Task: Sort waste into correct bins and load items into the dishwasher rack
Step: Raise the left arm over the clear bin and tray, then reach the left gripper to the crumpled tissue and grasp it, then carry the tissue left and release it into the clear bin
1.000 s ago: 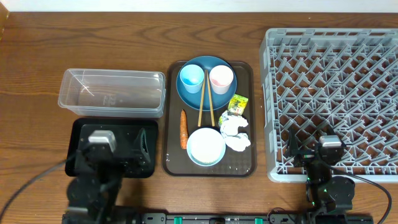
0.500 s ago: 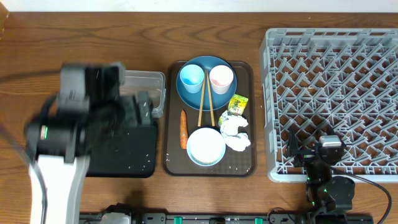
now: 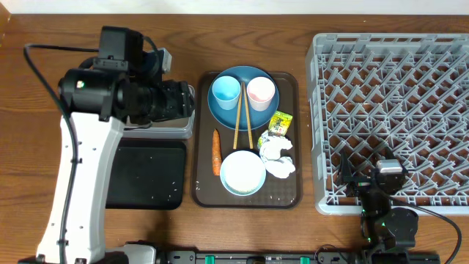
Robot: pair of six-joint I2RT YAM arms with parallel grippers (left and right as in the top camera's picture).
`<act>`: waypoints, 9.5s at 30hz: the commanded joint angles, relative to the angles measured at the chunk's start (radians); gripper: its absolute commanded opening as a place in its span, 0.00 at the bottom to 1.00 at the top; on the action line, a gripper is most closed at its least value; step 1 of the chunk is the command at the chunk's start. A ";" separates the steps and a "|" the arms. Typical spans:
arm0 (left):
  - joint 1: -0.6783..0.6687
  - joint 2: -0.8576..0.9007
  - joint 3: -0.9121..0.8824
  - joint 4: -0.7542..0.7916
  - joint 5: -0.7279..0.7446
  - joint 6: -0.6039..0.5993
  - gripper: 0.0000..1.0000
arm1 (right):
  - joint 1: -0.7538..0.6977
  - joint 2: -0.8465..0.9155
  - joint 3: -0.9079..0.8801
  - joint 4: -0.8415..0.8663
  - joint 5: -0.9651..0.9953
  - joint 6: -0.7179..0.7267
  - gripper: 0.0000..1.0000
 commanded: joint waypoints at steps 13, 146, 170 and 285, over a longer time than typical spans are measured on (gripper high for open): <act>-0.004 0.005 0.020 0.043 -0.201 -0.110 0.67 | -0.006 -0.005 -0.002 0.053 0.090 -0.071 0.99; -0.670 0.585 -0.038 0.380 -0.216 0.011 0.53 | -0.179 1.688 1.830 -1.092 -0.005 0.161 0.66; -0.670 0.623 -0.040 0.388 -0.271 0.011 0.55 | -0.179 1.688 1.830 -1.088 -0.005 0.161 0.67; 0.169 0.258 -0.184 0.378 -0.541 -0.098 0.35 | -0.179 1.688 1.830 -1.070 -0.005 0.161 0.66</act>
